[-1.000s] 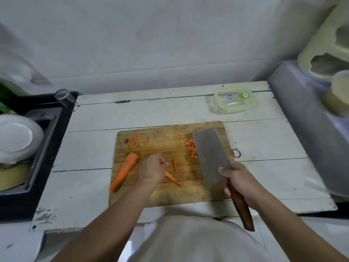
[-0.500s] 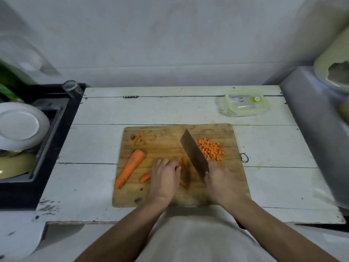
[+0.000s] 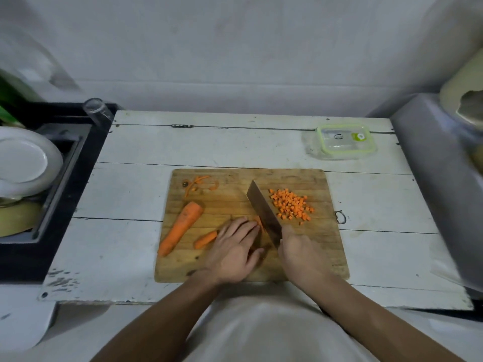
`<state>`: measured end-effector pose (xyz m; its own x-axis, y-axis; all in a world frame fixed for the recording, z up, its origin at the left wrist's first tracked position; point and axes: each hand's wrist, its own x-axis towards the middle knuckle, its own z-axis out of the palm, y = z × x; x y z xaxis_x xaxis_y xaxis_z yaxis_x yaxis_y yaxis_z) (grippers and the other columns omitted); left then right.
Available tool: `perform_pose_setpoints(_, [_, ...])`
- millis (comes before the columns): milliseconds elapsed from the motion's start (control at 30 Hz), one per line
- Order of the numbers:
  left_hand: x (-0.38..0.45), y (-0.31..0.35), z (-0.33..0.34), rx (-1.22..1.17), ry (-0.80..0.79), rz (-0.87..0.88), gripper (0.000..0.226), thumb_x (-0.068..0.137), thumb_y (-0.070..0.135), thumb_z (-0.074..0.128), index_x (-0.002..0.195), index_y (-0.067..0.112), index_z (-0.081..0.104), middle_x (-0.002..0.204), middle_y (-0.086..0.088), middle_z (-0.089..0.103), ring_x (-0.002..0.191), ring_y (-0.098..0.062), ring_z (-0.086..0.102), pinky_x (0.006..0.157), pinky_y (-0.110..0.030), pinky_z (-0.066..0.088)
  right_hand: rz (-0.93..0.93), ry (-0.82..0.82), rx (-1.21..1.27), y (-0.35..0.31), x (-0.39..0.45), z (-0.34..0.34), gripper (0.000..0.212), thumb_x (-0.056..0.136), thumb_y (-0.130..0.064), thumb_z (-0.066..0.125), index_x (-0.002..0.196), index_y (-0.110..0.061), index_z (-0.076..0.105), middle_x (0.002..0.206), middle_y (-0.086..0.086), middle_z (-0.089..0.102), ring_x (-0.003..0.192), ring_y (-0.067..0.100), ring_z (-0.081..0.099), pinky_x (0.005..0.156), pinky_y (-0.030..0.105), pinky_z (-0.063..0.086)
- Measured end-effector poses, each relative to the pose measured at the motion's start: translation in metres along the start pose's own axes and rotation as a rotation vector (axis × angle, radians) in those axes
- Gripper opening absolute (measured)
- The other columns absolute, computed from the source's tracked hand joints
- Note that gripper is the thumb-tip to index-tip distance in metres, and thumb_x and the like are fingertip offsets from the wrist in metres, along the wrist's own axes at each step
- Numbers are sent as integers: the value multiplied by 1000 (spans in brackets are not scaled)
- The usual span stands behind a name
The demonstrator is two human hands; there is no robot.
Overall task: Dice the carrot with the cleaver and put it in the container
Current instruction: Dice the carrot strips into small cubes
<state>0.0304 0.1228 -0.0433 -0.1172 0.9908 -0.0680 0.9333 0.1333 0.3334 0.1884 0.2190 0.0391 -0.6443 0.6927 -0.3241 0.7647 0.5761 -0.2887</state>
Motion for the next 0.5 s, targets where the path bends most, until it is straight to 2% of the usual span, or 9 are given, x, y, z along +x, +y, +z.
perform_pose_setpoints(67, [0,0,1,6,35,26,64,101,54,37,149,14,49,154,0,45,148,-19,27,124,-50,23,-28,0,-21,-1,6,-1,2,103,-17,41,105,-17,41,87,10,67,78,35,66,58,37,39])
perform_pose_setpoints(133, [-1,1,3,18,52,48,61,100,53,40,146,14,53,149,-1,50,145,-20,31,121,-50,27,-50,-2,-43,-1,14,-3,11,103,-17,41,113,-15,44,89,11,67,80,36,67,58,36,39])
perform_pose_setpoints(300, [-3,3,4,56,19,37,63,103,53,34,153,15,41,156,-1,38,149,-20,24,126,-46,16,-19,55,-61,10,14,-11,16,103,-19,39,119,-16,43,84,10,67,75,36,65,56,38,45])
perform_pose_setpoints(367, [-4,2,2,29,11,6,65,104,53,33,156,15,34,159,-3,32,149,-21,24,128,-41,10,1,63,-73,13,6,-13,16,104,-22,38,118,-18,42,81,8,65,72,34,64,55,38,44])
perform_pose_setpoints(500, [-5,5,1,28,-1,-23,68,105,53,29,159,12,25,162,-6,26,150,-22,21,128,-41,8,16,16,-109,9,-7,-15,13,104,-19,36,115,-19,42,85,9,66,76,34,64,56,36,39])
